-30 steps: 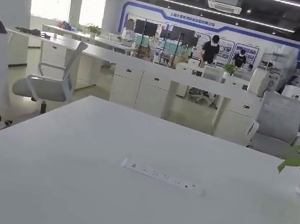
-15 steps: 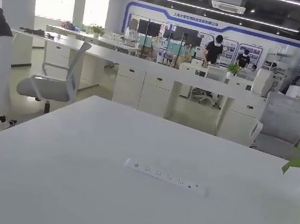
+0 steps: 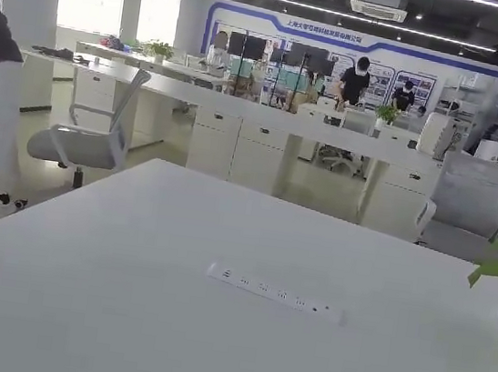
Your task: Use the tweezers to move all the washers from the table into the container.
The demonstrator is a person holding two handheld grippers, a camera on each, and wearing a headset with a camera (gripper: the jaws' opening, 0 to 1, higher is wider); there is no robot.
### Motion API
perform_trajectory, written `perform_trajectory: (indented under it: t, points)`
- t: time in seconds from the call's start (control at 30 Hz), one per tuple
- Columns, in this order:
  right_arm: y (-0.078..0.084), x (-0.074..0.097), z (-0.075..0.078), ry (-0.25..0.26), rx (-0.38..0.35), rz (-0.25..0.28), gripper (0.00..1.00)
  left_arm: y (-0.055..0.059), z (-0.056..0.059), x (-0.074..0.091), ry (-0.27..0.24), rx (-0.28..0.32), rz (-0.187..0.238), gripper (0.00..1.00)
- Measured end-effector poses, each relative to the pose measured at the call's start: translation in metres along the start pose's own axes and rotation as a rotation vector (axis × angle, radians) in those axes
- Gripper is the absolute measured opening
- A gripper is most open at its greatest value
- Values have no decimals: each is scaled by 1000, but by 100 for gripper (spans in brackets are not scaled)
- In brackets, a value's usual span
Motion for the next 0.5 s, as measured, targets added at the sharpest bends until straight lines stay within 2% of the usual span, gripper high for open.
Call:
perform_trajectory:
  t: [0.23,0.3,0.4,0.5]
  points:
    - [1,0,-4,-9,92,11,2,0,0,0,-1,-2,0,93]
    - [1,0,-2,-5,88,8,2,0,0,0,-2,-2,0,93]
    - [1,1,2,-2,15,8,2,0,0,0,-2,-2,1,93]
    - [-1,3,7,16,5,28,3,0,0,0,-3,-2,2,93]
Point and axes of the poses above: the centre of the closed fingertips' face, and the gripper's own axes: x roughly backward along the fingers, z roughly to its right, y roughly out of its underside, the point moved 2 cm from there along x, roughly backward along the fingers, and after that the axes turned 13 degrees about y, right-handed, at the moved point
